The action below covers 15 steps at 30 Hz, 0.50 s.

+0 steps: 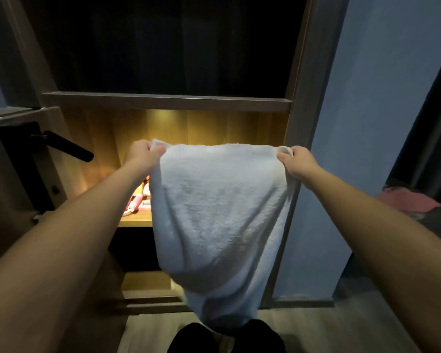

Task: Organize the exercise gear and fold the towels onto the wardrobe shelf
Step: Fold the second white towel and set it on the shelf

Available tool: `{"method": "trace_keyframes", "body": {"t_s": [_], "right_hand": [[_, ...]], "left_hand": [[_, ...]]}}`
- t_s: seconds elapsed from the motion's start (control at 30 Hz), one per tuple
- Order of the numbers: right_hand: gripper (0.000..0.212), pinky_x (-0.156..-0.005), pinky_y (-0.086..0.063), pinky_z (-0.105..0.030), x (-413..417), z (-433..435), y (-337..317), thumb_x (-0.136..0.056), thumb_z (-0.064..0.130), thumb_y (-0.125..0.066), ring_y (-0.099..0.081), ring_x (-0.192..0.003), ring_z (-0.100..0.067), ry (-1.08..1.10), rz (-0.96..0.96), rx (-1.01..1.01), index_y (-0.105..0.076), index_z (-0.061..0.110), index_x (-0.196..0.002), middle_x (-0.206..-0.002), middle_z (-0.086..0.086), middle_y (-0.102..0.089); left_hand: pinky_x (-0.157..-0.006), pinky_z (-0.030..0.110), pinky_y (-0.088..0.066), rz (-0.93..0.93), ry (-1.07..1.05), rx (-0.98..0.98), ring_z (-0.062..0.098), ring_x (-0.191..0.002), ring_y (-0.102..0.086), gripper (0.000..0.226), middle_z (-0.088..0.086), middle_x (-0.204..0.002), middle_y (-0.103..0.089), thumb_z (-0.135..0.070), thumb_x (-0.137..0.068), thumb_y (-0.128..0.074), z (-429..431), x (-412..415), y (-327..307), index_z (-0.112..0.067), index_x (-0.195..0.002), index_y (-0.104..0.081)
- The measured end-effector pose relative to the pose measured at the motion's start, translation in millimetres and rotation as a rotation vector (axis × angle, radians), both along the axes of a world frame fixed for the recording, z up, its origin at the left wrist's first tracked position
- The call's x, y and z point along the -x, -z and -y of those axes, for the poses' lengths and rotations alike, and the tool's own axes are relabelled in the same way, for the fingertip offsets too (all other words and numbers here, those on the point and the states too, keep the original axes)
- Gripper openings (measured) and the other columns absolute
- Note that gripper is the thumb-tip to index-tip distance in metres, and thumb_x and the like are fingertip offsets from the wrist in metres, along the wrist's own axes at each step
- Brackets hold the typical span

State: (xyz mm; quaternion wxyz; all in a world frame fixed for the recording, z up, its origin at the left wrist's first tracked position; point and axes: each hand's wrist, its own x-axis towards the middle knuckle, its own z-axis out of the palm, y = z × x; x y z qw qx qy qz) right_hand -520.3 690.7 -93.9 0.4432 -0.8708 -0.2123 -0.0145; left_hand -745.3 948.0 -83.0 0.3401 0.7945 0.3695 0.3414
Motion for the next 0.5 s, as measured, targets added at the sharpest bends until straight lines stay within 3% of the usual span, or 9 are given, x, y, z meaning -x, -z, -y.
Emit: {"method": "trace_keyframes", "body": {"t_s": [0.07, 0.13, 0.23, 0.3, 0.4, 0.43, 0.5], "right_hand": [[0.046, -0.071, -0.048, -0.030, 0.1, -2.7, -5.9, -0.098, 0.043, -0.050, -0.057, -0.096, -0.024, 0.034, -0.054, -0.121, -0.055, 0.008, -0.127, -0.112, -0.008, -0.059], [0.050, -0.063, -0.045, -0.028, -1.5, -2.5, -11.5, -0.097, 0.045, -0.050, -0.058, -0.092, -0.023, 0.035, -0.132, -0.177, -0.056, 0.006, -0.128, -0.110, -0.008, -0.060], [0.051, -0.057, -0.045, -0.029, -1.6, -2.9, -6.9, -0.100, 0.047, -0.041, -0.059, -0.084, -0.025, 0.032, -0.230, -0.058, -0.055, 0.005, -0.126, -0.104, -0.012, -0.061], [0.055, -0.068, -0.046, -0.033, -1.0, -5.5, -0.4, -0.101, 0.047, -0.034, -0.059, -0.090, -0.028, 0.065, -0.200, 0.084, -0.053, 0.003, -0.127, -0.109, -0.014, -0.060], [0.055, -0.084, -0.043, -0.036, -10.1, -9.6, -4.8, -0.102, 0.047, -0.035, -0.055, -0.109, -0.030, 0.049, -0.035, -0.002, -0.047, 0.006, -0.136, -0.131, -0.014, -0.055], [0.054, -0.084, -0.046, -0.037, -12.4, -9.7, -8.2, -0.101, 0.048, -0.034, -0.057, -0.107, -0.028, 0.041, -0.036, -0.005, -0.048, 0.007, -0.135, -0.129, -0.013, -0.057], [0.056, -0.076, -0.051, -0.038, -14.8, -9.6, -9.6, -0.100, 0.050, -0.037, -0.062, -0.093, -0.027, 0.016, -0.156, 0.135, -0.055, 0.003, -0.126, -0.115, -0.013, -0.062]], "left_hand": [[-0.059, 0.031, -0.035, 0.088, -0.009, 0.012, 0.022, -0.074, -0.047, 0.031, 0.009, -0.080, -0.050, -0.033, -0.098, -0.051, -2.2, -2.7, -6.4, -0.007, -0.083, -0.058], [-0.070, 0.035, -0.049, 0.156, 0.022, 0.045, 0.022, -0.084, -0.056, 0.028, 0.007, -0.093, -0.058, -0.035, -0.100, -0.049, -1.6, -3.9, -9.5, -0.010, -0.098, -0.062], [-0.083, 0.042, -0.052, 0.041, 0.047, 0.054, 0.031, -0.099, -0.058, 0.032, 0.012, -0.109, -0.060, -0.031, -0.102, -0.044, -0.2, -5.3, 1.6, -0.008, -0.116, -0.061], [-0.080, 0.040, -0.047, -0.079, 0.027, -0.025, 0.036, -0.100, -0.057, 0.033, 0.019, -0.110, -0.061, -0.026, -0.101, -0.041, -1.0, -9.8, 12.3, -0.004, -0.111, -0.062], [-0.072, 0.034, -0.038, -0.004, -0.032, -0.068, 0.031, -0.092, -0.052, 0.028, 0.019, -0.107, -0.060, -0.026, -0.102, -0.037, -0.7, -15.7, 4.8, -0.009, -0.102, -0.059], [-0.073, 0.034, -0.040, -0.001, -0.024, -0.059, 0.031, -0.092, -0.053, 0.028, 0.019, -0.109, -0.060, -0.027, -0.101, -0.038, -4.0, -17.8, 2.3, -0.008, -0.102, -0.058], [-0.084, 0.040, -0.046, -0.189, 0.069, -0.003, 0.037, -0.104, -0.056, 0.036, 0.022, -0.118, -0.060, -0.029, -0.101, -0.042, -7.0, -19.6, 0.0, -0.001, -0.113, -0.061]]}}
